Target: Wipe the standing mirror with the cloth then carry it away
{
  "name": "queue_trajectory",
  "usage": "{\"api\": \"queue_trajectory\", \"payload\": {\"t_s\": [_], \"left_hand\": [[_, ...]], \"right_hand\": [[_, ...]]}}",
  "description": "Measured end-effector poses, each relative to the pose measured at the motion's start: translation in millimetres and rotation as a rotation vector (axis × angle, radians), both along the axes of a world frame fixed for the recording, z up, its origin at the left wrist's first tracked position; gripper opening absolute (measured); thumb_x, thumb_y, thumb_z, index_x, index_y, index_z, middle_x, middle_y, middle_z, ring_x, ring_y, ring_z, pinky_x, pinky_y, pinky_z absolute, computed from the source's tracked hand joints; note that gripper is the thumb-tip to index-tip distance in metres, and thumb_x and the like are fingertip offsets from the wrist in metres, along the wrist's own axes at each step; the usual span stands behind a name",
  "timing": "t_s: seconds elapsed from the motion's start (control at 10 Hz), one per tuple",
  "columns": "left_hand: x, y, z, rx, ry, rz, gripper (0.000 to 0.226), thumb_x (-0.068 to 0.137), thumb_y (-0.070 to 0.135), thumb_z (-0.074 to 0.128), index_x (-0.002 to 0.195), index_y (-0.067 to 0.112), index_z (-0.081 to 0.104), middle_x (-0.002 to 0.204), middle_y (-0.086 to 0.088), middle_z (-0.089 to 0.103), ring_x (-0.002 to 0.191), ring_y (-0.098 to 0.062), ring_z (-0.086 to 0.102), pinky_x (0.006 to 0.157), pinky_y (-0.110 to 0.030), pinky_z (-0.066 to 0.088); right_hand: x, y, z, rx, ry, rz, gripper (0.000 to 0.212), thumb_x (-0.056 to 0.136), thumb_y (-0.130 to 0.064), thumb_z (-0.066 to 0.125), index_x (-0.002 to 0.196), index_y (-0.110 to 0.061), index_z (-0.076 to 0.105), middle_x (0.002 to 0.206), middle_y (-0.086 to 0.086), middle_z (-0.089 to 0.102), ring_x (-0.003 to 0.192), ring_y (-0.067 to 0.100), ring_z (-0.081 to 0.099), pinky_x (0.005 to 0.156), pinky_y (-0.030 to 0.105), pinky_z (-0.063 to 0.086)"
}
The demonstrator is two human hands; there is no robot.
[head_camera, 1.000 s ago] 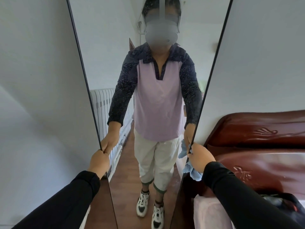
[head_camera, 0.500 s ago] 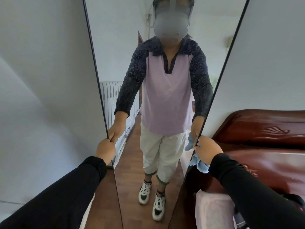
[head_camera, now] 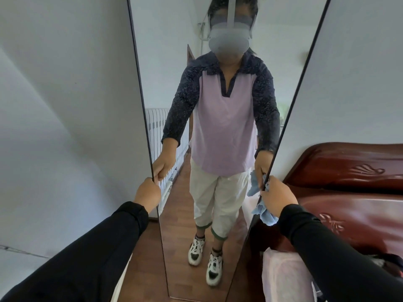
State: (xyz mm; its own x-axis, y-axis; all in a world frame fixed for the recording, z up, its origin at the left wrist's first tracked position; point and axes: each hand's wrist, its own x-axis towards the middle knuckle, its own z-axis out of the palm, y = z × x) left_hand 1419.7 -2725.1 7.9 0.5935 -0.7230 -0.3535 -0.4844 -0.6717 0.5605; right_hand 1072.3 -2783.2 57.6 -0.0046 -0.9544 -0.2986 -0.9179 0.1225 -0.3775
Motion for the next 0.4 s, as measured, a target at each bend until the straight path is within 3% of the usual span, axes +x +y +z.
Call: {"api": "queue_trajectory", "payload": {"t_s": [0.1, 0.2, 0.3, 0.4], "left_hand": [[2.3, 14.5, 5.4, -0.010, 0.022, -0.036, 0.027, 0.102, 0.011, 0.035, 0.120, 0.001, 0.053, 0.115, -0.022, 0.063, 0.088, -0.031, 0.060, 0.071, -0.034, 0.046], [6.3, 28.7, 16.8, -0.013, 0.042, -0.065, 0.041, 0.103, 0.008, 0.035, 0.143, 0.003, 0.040, 0.138, -0.019, 0.052, 0.121, -0.034, 0.053, 0.091, -0.032, 0.041], [9.7, 45.0, 38.8, -0.043, 0.031, -0.071, 0.042, 0.104, 0.008, 0.036, 0.145, 0.001, 0.038, 0.142, -0.020, 0.049, 0.128, -0.035, 0.049, 0.090, -0.029, 0.036], [12.4, 58.2, 58.9, -0.104, 0.029, -0.062, 0.041, 0.104, 0.010, 0.035, 0.145, 0.002, 0.038, 0.142, -0.020, 0.049, 0.128, -0.034, 0.049, 0.090, -0.028, 0.035]], "right_hand": [[-0.3, 10.9, 4.6, -0.021, 0.081, 0.000, 0.022, 0.096, -0.007, 0.052, 0.118, -0.006, 0.049, 0.104, 0.012, 0.062, 0.090, 0.030, 0.059, 0.074, 0.030, 0.042], [-2.5, 24.3, 11.0, -0.072, 0.098, -0.008, 0.026, 0.090, -0.004, 0.057, 0.113, -0.010, 0.049, 0.106, 0.014, 0.064, 0.083, 0.029, 0.054, 0.072, 0.032, 0.043], [-3.6, 41.9, 23.5, -0.120, 0.123, -0.027, 0.037, 0.081, -0.007, 0.066, 0.114, -0.012, 0.049, 0.107, 0.013, 0.062, 0.092, 0.034, 0.062, 0.073, 0.033, 0.045], [0.1, 59.1, 35.8, -0.177, 0.010, -0.106, 0.018, 0.092, -0.012, 0.055, 0.110, -0.009, 0.052, 0.103, 0.016, 0.063, 0.092, 0.036, 0.061, 0.072, 0.034, 0.043]]}}
